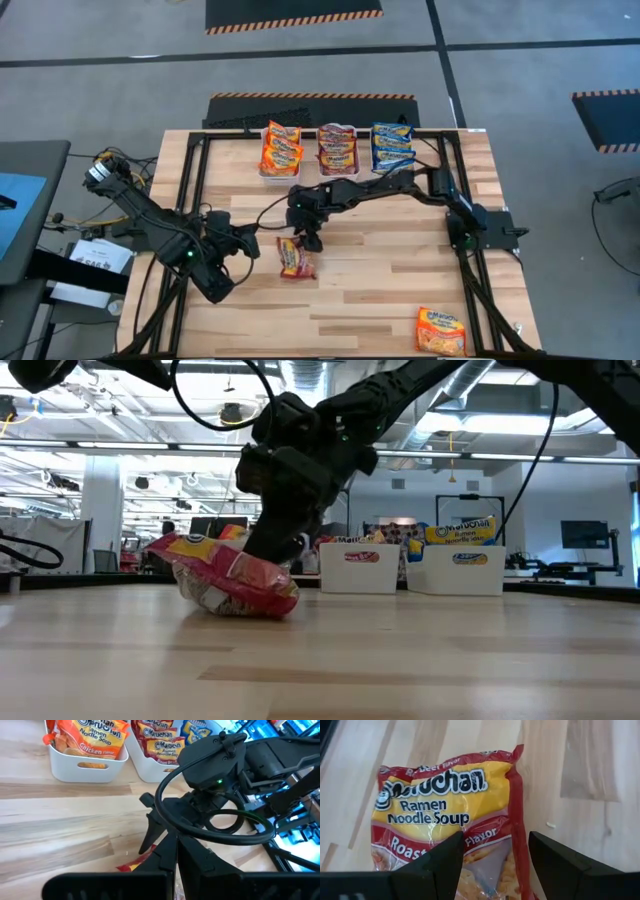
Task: Sort Maruchan noodles
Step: Put the red noodle pack into the middle white bin
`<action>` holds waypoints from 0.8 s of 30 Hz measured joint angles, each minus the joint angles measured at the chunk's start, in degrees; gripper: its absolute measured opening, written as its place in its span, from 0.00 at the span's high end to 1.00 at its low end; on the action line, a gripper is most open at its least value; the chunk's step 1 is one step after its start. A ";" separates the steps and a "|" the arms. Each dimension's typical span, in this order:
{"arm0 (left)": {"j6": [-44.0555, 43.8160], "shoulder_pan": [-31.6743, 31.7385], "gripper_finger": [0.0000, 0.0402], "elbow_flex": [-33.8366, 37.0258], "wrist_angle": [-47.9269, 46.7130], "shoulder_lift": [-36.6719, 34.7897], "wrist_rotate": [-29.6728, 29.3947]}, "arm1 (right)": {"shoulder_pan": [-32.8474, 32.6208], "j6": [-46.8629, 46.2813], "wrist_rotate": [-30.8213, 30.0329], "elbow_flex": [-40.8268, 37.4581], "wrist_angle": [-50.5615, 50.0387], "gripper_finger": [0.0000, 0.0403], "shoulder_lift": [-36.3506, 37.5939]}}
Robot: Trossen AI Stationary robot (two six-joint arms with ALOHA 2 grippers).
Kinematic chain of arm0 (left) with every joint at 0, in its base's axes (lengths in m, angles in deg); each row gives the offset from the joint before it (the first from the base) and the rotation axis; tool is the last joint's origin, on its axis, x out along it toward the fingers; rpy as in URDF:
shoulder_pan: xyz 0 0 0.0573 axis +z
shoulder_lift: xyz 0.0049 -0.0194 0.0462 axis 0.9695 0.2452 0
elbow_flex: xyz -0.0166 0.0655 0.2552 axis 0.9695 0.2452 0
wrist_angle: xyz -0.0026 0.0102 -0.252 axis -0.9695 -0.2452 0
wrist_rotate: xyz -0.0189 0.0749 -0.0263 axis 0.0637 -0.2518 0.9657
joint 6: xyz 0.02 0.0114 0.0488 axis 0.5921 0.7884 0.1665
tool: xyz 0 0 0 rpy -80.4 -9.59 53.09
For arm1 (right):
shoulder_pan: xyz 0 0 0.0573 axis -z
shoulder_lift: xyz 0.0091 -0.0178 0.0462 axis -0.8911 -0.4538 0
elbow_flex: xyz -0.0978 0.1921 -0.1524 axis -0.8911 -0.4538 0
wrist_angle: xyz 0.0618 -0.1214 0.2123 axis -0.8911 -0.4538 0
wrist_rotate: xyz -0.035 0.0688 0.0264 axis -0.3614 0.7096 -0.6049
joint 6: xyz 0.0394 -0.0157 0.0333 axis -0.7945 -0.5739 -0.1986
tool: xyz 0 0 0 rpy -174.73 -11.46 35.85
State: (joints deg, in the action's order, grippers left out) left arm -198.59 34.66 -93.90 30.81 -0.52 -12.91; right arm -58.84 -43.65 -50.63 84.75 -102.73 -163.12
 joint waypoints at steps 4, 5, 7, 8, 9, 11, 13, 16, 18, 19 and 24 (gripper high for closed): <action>0.08 0.00 1.00 0.00 -0.04 0.00 -0.02 | -0.78 -0.24 -3.26 0.28 -2.56 0.40 -0.90; 0.10 -0.02 1.00 0.00 -0.04 0.00 -0.02 | -0.87 -1.06 -2.87 0.29 -2.46 0.41 -1.32; 0.10 -0.02 1.00 0.00 -0.10 0.00 -0.01 | -1.08 -3.94 -3.06 0.31 -3.75 0.44 -1.24; 0.10 -0.02 1.00 0.00 -0.10 0.00 0.12 | -1.08 -5.39 -3.05 0.28 -3.84 0.46 -1.30; 0.10 -0.02 1.00 0.00 -0.17 0.00 0.50 | -1.08 -6.14 -2.90 0.28 -3.88 0.49 -1.41; 0.10 -0.02 1.00 0.00 -0.41 0.00 1.52 | -1.08 -6.45 -2.80 0.22 -3.99 0.56 -1.44; 0.12 0.00 1.00 0.00 -1.16 0.00 2.42 | -1.08 -6.93 -3.26 0.23 -4.05 0.64 -1.51; 0.06 0.00 1.00 0.00 -1.54 0.00 2.68 | -1.07 -10.04 -3.46 0.18 -4.21 0.77 -1.56; 0.04 -0.02 1.00 0.00 -1.57 0.00 2.67 | -1.06 -11.03 -3.57 0.19 -4.17 0.87 -1.60; 0.04 -0.02 1.00 0.00 -1.58 0.00 2.71 | -1.06 -11.11 -3.92 0.17 -4.25 0.92 -1.60; 0.88 0.00 1.00 0.00 -1.62 0.00 2.67 | -0.78 -11.93 -4.44 0.08 -4.38 0.98 -1.29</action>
State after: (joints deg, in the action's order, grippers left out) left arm -197.71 34.66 -93.90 29.20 -0.52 -10.23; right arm -59.62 -55.59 -55.08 84.83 -107.11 -164.41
